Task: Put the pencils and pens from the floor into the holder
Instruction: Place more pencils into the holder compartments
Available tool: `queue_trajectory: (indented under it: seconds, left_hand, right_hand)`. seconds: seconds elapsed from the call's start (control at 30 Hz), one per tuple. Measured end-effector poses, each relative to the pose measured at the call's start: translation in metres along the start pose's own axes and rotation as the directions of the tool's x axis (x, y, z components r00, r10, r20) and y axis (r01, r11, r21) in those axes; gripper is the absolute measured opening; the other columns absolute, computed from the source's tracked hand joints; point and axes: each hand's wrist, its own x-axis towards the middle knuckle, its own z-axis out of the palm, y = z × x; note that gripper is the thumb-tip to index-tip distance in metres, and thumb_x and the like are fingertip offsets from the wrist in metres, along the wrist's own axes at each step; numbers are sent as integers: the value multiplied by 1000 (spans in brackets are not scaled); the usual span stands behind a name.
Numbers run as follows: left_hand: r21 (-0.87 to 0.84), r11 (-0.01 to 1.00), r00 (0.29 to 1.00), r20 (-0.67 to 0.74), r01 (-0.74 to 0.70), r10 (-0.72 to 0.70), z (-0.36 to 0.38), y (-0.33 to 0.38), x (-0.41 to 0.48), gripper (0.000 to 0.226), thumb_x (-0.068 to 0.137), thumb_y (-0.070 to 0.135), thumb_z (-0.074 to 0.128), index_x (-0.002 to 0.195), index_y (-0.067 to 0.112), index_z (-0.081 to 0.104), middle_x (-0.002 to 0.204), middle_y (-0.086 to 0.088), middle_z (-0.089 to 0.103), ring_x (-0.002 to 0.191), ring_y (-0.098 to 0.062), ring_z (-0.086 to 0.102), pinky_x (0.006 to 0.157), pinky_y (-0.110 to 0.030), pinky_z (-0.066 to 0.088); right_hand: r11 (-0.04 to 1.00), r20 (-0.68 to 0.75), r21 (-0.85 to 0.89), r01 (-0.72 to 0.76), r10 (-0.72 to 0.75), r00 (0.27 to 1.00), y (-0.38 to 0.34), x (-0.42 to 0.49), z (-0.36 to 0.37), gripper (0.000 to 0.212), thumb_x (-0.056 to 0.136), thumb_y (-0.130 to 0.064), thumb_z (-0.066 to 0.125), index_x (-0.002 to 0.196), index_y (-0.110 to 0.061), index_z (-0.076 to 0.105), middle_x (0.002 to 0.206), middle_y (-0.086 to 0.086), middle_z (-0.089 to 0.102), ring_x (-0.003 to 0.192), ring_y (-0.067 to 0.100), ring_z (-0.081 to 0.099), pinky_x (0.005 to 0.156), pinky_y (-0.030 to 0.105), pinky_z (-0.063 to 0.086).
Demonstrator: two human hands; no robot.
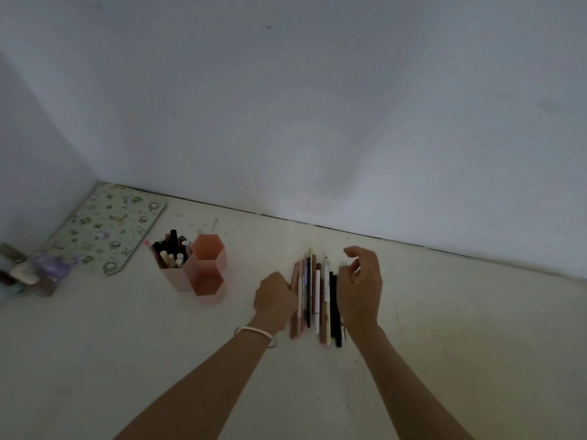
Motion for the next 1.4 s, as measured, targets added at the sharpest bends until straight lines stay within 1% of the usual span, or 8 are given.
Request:
queue_trajectory:
  seconds: [0.1, 0.27, 0.4, 0.67, 0.9, 1.17, 1.3, 1.4]
  left_hand:
    - [-210, 966, 982, -146, -149, 120, -39, 8, -14, 13, 86, 15, 65, 91, 12, 54, 84, 3, 58, 64, -6, 54, 52, -12, 37]
    - [-388, 825, 895, -343, -411, 285, -107, 15, -44, 15, 84, 10, 64, 93, 13, 53, 77, 10, 58, 66, -6, 57, 56, -8, 45]
    - [-412, 786, 861, -422, -461, 283, -131, 0, -48, 18, 85, 17, 64, 96, 25, 51, 78, 12, 60, 72, -7, 60, 63, -13, 51]
    - [-429, 775, 859, -430, -464, 276, -139, -24, -50, 26, 83, 22, 65, 100, 35, 50, 80, 11, 64, 76, -11, 65, 73, -40, 57]
    - [-503, 707, 860, -393, -498, 325, -151, -32, -57, 27, 87, 12, 64, 101, 30, 50, 80, 5, 64, 71, -8, 63, 66, -18, 52]
    - [-505, 697, 851, -421, -508, 315, -166, -48, -56, 39, 87, 10, 64, 121, 24, 50, 84, 3, 65, 70, -9, 65, 65, -20, 54]
    - [-431, 695, 773, -565, -575, 288, -188, -73, -49, 81, 86, 3, 64, 149, 31, 22, 91, 3, 64, 74, -8, 68, 64, -20, 57]
    - [-345, 747, 704, -674, -568, 224, -198, -99, -36, 71, 84, -2, 64, 143, 26, 35, 92, 0, 63, 82, -6, 66, 71, -23, 59]
  right_hand:
    - [992, 244, -126, -31, 61, 968, -4, 1, 30, 13, 94, -6, 49, 99, -12, 59, 90, 0, 62, 79, 14, 59, 73, 26, 52]
    - [837, 511, -512, 195, 114, 852, -7, -15, 86, 22, 96, -15, 51, 117, -11, 50, 110, 6, 61, 97, 19, 60, 80, 28, 52]
    - [707, 529, -653, 272, 168, 832, -6, -23, 99, 39, 95, -9, 54, 131, -5, 41, 128, 11, 54, 111, 21, 59, 87, 28, 53]
    - [682, 461, -708, 186, 246, 852, -16, -35, 111, 40, 93, -10, 56, 130, -3, 40, 140, 19, 43, 106, 22, 63, 83, 27, 55]
    - [604, 429, -772, 199, 264, 864, -6, -38, 108, 59, 97, -11, 48, 148, 3, 23, 141, 21, 45, 115, 24, 59, 91, 27, 53]
    - [544, 520, -755, 366, 157, 840, -9, -26, 105, 52, 100, -10, 40, 146, 4, 23, 137, 12, 52, 112, 16, 62, 83, 22, 52]
    - [696, 408, -681, 229, 101, 908, -43, -10, 88, 71, 91, -6, 46, 153, -4, 9, 118, 13, 56, 82, 22, 61, 61, 27, 43]
    - [930, 280, -345, 128, -28, 960, -85, 11, 74, 72, 89, -4, 50, 152, -16, 19, 102, 9, 53, 63, 17, 50, 50, 22, 36]
